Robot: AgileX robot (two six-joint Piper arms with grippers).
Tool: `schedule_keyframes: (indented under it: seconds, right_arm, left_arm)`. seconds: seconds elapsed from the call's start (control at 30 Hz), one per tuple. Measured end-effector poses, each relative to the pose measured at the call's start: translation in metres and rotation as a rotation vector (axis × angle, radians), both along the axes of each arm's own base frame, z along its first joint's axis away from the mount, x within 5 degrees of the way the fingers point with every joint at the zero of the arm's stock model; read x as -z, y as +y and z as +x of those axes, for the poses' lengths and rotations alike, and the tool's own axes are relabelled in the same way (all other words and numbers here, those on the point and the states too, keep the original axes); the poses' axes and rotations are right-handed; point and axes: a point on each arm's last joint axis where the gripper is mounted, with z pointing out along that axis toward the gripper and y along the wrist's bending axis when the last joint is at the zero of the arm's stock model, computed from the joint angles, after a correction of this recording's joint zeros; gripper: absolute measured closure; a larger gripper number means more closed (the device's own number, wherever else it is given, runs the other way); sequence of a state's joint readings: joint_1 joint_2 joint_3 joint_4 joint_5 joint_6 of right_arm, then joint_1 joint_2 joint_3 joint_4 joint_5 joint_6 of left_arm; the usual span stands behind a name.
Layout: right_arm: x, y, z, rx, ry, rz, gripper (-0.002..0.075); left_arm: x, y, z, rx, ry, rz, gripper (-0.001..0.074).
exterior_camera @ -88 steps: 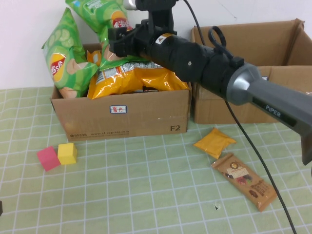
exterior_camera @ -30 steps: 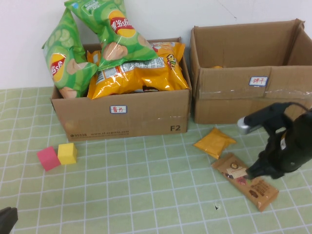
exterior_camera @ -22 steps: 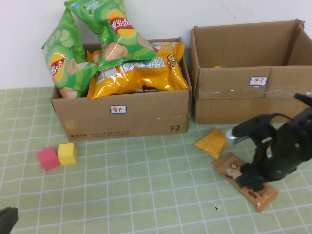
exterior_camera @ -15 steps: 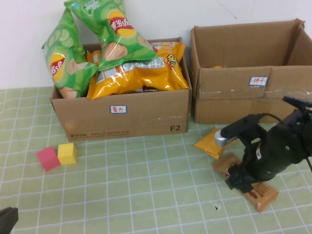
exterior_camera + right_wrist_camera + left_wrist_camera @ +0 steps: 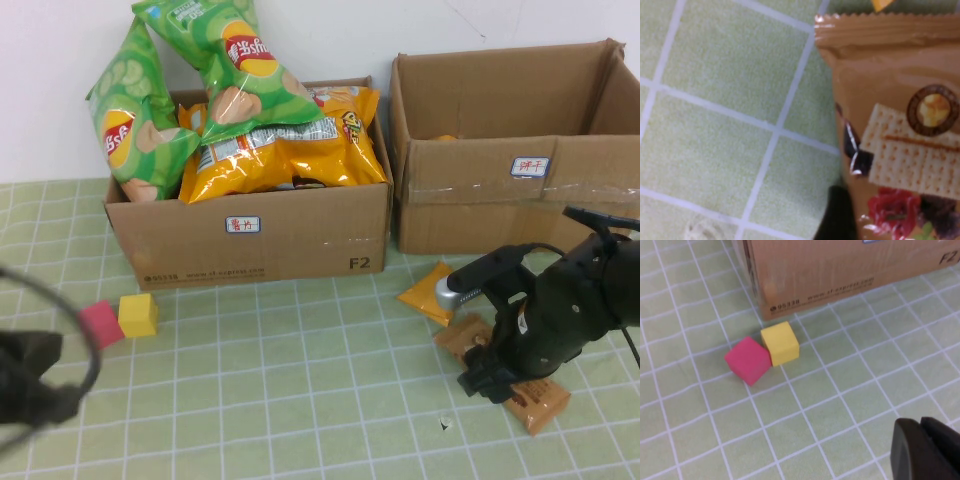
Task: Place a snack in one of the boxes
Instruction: Pick up the biscuit
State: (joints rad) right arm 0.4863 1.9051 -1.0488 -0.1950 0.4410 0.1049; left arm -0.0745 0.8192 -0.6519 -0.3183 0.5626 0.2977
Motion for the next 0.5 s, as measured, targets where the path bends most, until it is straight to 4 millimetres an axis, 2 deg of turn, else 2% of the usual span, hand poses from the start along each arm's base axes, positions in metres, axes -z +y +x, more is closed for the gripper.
schedule_keyframes:
  seconds: [0.1, 0.23, 0.3, 0.5]
  right_arm:
    - [0.001, 0.000, 0.000, 0.000, 0.002, -0.001, 0.0182]
    - [0.000, 0.002, 0.000, 0.002, 0.006, 0.002, 0.0269]
    - [0.001, 0.002, 0.000, 0.003, 0.008, 0.001, 0.0267]
    - [-0.002, 0.003, 0.002, 0.011, 0.038, -0.022, 0.0268]
  left_arm:
    - [0.004, -0.002, 0.023, 0.004, 0.074, 0.005, 0.0736]
    - [0.016, -0.006, 0.054, 0.014, 0.173, -0.004, 0.0736]
    - [0.022, -0.009, 0.065, 0.023, 0.207, -0.020, 0.0736]
    - [0.040, -0.041, 0.088, 0.174, 0.256, -0.023, 0.0736]
